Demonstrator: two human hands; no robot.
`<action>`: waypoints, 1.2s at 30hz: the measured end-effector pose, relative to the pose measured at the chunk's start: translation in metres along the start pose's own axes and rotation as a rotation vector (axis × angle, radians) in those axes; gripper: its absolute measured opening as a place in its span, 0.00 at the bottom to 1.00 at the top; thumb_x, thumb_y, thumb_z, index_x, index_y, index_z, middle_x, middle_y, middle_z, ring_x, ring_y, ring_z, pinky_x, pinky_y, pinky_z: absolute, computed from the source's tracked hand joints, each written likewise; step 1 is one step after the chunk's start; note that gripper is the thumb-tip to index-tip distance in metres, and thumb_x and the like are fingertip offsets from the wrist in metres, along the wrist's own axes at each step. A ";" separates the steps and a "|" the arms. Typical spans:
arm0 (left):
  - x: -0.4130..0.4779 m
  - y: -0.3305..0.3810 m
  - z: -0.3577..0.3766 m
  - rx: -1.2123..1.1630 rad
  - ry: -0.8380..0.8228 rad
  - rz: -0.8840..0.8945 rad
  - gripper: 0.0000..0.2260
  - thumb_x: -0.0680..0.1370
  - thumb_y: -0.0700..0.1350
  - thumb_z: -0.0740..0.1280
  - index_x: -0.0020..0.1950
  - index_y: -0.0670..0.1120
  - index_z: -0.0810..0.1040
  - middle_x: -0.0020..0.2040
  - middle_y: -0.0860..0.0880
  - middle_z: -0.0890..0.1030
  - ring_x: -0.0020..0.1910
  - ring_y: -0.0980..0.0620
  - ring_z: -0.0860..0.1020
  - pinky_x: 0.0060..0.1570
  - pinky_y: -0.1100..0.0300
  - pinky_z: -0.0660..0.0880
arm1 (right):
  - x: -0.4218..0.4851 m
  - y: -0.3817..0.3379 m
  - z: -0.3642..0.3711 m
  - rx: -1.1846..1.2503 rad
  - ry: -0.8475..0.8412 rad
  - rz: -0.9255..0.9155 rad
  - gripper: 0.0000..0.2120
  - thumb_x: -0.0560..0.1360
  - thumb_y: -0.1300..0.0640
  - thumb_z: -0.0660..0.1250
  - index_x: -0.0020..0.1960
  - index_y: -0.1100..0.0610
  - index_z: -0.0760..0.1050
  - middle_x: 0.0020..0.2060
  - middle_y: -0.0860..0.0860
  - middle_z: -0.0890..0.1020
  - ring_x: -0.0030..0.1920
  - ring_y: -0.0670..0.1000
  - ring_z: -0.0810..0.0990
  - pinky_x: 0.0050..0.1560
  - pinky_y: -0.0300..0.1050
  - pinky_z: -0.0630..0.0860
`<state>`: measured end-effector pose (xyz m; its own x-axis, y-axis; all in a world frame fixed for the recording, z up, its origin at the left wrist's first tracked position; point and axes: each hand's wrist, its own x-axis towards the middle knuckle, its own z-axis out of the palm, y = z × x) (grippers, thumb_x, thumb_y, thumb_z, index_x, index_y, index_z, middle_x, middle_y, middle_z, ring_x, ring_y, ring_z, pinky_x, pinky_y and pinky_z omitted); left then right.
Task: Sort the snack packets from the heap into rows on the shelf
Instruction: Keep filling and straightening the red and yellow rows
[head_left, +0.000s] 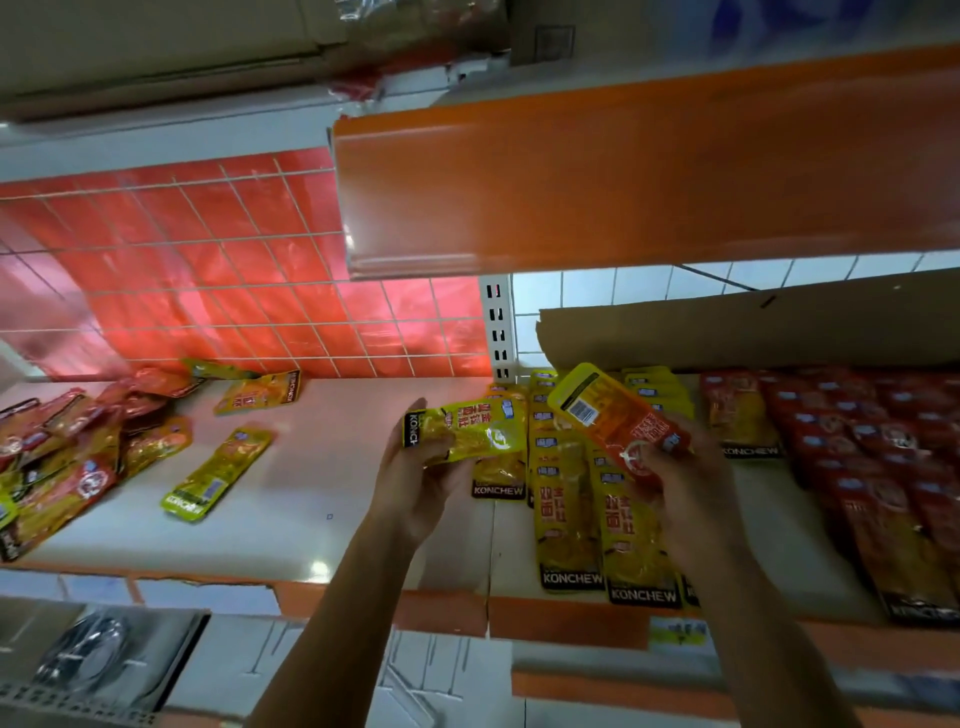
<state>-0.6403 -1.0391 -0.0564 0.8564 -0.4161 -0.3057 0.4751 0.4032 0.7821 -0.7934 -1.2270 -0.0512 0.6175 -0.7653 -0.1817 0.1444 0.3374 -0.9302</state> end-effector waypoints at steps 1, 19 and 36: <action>-0.001 0.000 0.000 -0.048 0.002 -0.020 0.19 0.75 0.27 0.59 0.57 0.48 0.75 0.43 0.45 0.84 0.41 0.46 0.84 0.38 0.53 0.82 | 0.000 0.002 0.002 0.014 -0.006 0.016 0.18 0.74 0.69 0.65 0.59 0.52 0.72 0.52 0.52 0.78 0.46 0.53 0.82 0.34 0.44 0.77; -0.013 -0.023 -0.010 0.454 -0.055 0.111 0.19 0.72 0.24 0.62 0.54 0.46 0.76 0.48 0.38 0.81 0.46 0.40 0.78 0.48 0.44 0.75 | 0.008 0.011 0.018 0.160 -0.039 0.000 0.21 0.74 0.69 0.65 0.63 0.52 0.70 0.58 0.57 0.76 0.48 0.55 0.82 0.33 0.41 0.79; -0.010 -0.039 -0.008 1.476 0.168 0.430 0.15 0.73 0.56 0.71 0.57 0.53 0.78 0.46 0.52 0.84 0.40 0.55 0.80 0.39 0.65 0.69 | 0.017 0.013 0.012 0.088 -0.081 -0.011 0.18 0.75 0.69 0.64 0.54 0.48 0.78 0.62 0.57 0.75 0.56 0.58 0.79 0.37 0.43 0.78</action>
<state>-0.6656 -1.0444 -0.0879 0.9316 -0.3498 0.0992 -0.3335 -0.7133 0.6164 -0.7715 -1.2293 -0.0624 0.6757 -0.7234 -0.1418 0.2167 0.3788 -0.8998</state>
